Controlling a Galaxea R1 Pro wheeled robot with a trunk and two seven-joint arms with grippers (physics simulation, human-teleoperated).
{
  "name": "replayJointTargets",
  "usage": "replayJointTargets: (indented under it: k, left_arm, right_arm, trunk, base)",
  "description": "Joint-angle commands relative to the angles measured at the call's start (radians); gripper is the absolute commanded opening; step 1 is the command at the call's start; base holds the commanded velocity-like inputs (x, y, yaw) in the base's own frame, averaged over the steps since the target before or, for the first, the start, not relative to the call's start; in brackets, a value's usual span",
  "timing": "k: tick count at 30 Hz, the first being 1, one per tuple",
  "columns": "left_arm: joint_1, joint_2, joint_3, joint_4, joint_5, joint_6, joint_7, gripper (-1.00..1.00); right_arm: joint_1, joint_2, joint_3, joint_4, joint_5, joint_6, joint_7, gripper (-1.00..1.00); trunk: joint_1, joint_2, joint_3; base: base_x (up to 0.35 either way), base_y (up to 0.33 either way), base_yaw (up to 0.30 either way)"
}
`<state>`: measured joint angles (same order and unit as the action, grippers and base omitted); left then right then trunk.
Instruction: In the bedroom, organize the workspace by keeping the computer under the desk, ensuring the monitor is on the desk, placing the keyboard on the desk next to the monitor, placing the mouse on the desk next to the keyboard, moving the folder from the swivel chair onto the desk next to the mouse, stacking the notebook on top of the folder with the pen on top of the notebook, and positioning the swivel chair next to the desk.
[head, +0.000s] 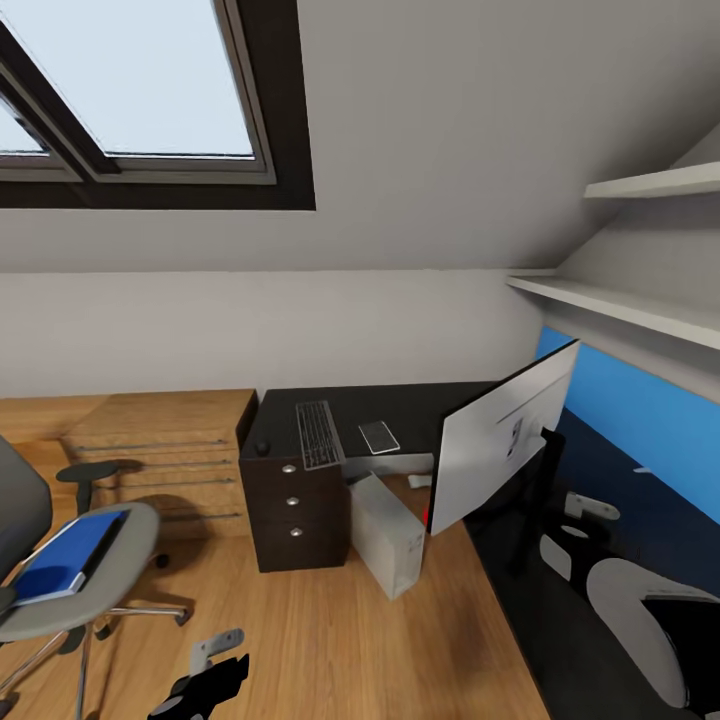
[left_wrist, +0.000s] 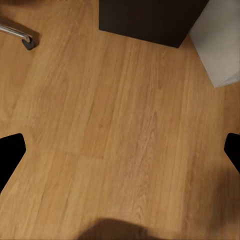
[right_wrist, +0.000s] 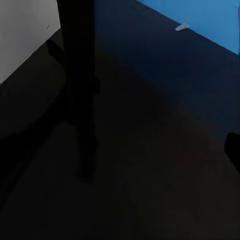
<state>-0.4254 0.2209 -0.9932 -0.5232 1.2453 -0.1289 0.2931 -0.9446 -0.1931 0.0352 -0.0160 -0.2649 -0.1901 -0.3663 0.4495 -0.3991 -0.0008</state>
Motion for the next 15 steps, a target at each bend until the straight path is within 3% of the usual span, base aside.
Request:
replayJointTargets:
  k: [1, 15]
  left_arm:
    - [-0.001, 0.001, -0.008, -0.003, 0.009, -0.006, 0.006, 1.0]
    - [-0.001, -0.002, -0.008, -0.005, 0.011, -0.007, 0.007, 1.0]
  right_arm:
    - [0.0, 0.0, 0.004, 0.001, -0.009, -0.012, 0.0, 1.0]
    - [0.0, 0.001, 0.003, 0.001, -0.008, -0.041, 0.0, 1.0]
  trunk:
    - [0.0, -0.001, 0.0]
    - [0.046, -0.085, -0.038]
  base:
    - [0.017, 0.0, 0.0]
    - [0.003, 0.0, 0.0]
